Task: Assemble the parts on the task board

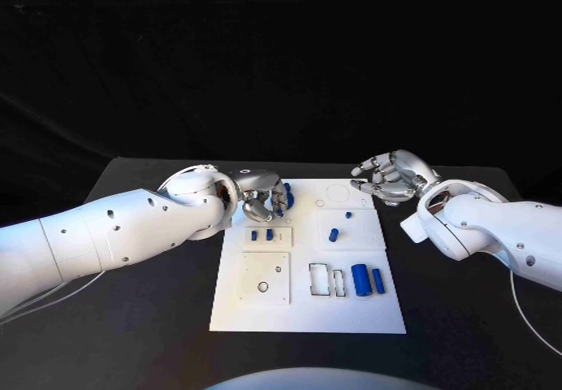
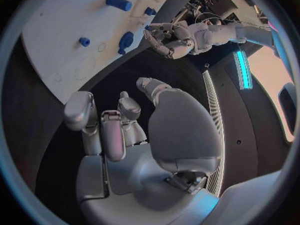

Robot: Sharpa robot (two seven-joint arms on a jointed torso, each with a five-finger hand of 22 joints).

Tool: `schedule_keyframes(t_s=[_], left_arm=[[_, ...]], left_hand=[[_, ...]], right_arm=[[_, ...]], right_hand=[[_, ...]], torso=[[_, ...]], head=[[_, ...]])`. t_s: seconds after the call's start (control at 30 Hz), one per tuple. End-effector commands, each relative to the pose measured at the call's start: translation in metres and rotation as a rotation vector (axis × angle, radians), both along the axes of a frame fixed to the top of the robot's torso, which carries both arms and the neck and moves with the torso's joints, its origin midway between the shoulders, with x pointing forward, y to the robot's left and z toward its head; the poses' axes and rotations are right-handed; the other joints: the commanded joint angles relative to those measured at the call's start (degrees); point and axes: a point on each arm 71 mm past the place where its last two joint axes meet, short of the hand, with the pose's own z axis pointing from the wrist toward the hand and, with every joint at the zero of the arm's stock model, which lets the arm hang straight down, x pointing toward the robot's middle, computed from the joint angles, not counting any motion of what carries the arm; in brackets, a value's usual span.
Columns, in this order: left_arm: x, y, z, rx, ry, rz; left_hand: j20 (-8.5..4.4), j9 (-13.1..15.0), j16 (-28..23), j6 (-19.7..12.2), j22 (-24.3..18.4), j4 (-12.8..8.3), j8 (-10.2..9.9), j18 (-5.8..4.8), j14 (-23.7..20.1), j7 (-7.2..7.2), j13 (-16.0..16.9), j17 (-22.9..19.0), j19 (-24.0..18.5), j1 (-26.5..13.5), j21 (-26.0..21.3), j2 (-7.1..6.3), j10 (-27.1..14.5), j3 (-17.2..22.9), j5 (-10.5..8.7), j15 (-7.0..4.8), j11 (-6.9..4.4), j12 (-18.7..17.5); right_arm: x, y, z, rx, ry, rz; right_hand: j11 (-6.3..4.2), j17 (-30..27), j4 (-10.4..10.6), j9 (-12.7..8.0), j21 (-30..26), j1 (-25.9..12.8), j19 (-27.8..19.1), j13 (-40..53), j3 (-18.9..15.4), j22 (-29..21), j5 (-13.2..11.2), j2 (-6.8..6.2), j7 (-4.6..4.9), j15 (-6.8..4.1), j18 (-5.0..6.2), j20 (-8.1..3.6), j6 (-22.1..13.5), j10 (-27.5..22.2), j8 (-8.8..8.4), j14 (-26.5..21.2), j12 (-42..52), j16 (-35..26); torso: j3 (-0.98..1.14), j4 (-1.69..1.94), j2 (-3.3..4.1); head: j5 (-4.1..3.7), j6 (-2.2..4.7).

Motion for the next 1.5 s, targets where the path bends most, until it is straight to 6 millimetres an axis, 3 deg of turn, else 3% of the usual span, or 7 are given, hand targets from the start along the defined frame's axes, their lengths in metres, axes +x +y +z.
schedule_keyframes(t_s=[0.03, 0.47, 1.5], left_arm=[[0.001, 0.005, 0.000, -0.005, 0.024, 0.020], [0.006, 0.025, -0.006, 0.040, 0.059, 0.066], [0.012, 0.024, -0.015, 0.066, 0.088, 0.076]], left_hand=[[0.13, 0.05, 0.22, 0.47, 0.06, -0.03, -0.28, 0.41, 0.41, 0.13, -0.08, -0.03, -0.01, -0.51, 0.06, 0.02, 0.41, -0.51, 0.10, 0.14, 0.02, -0.27], [0.16, 0.06, 0.23, 0.47, 0.06, 0.07, -0.39, 0.45, 0.32, 0.09, -0.22, -0.28, -0.20, -0.83, -0.21, -0.14, 0.49, -0.86, -0.50, 0.15, 0.02, -0.46], [0.17, 0.06, 0.40, 0.43, 0.18, 0.13, -0.48, 0.40, 0.52, 0.08, -0.27, 0.14, -0.02, -0.86, 0.02, 0.02, 0.64, -0.91, -0.66, 0.14, -0.03, -0.49]], right_arm=[[0.000, 0.001, 0.000, 0.001, -0.006, 0.010], [0.000, 0.001, 0.000, 0.001, -0.004, 0.010], [-0.001, 0.003, 0.000, -0.004, -0.005, 0.008]], right_hand=[[-0.16, 3.29, 0.00, 0.11, -0.30, -0.17, -0.20, -0.08, 0.51, 0.00, 0.33, -0.41, -0.11, -0.44, 0.75, -0.13, -0.23, -0.20, 0.22, 2.82, -0.25, -0.17], [-0.16, 3.29, 0.00, 0.11, -0.30, -0.17, -0.20, -0.08, 0.51, 0.00, 0.33, -0.41, -0.11, -0.44, 0.75, -0.13, -0.23, -0.20, 0.22, 2.82, -0.25, -0.17], [-0.18, 3.37, -0.01, 0.17, -0.33, -0.19, -0.14, -0.28, 0.60, 0.01, 0.35, -0.42, -0.13, -0.46, 0.74, -0.15, -0.21, -0.18, 0.26, 2.85, -0.36, -0.16]], torso=[[0.03, 0.12, -0.06], [0.00, 0.00, 0.03], [0.04, -0.03, 0.01]], head=[[0.03, -0.13], [0.22, -0.22], [0.28, -0.85]])
